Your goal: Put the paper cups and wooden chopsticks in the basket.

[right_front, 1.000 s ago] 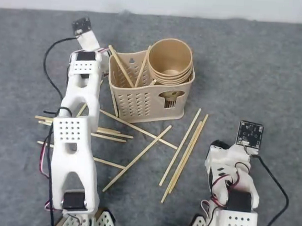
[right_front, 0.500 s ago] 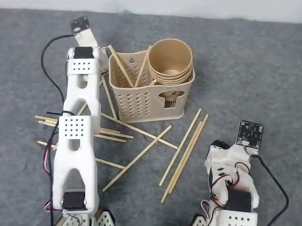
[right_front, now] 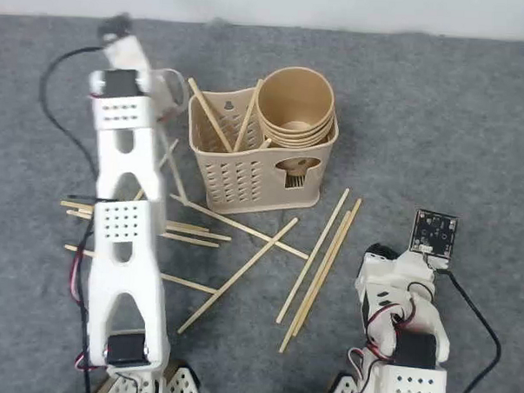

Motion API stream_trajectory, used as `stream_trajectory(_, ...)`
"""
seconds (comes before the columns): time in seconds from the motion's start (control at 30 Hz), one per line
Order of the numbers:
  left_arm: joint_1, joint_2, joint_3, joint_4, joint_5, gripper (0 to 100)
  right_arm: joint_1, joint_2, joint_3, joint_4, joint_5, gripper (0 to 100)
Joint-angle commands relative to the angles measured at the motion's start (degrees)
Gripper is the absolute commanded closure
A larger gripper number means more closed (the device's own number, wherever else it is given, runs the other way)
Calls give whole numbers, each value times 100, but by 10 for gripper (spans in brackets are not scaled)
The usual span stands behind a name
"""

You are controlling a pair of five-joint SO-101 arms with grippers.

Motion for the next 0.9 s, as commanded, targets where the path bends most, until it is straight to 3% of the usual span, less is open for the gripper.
stream_trajectory(0.0,-492,-914,-259,220,44,988,75,-84,105,-40,88,955)
stream_trajectory(0.23,-782,-1811,338,246,-360,988,75,-40,105,-321,88,955)
stream_trajectory(0.57,-229,-5055,4057,193,-404,988,48,-40,105,-286,88,955)
stream_trajectory(0.87,-79,-7710,6316,-1134,-413,988,75,-31,105,-268,88,955)
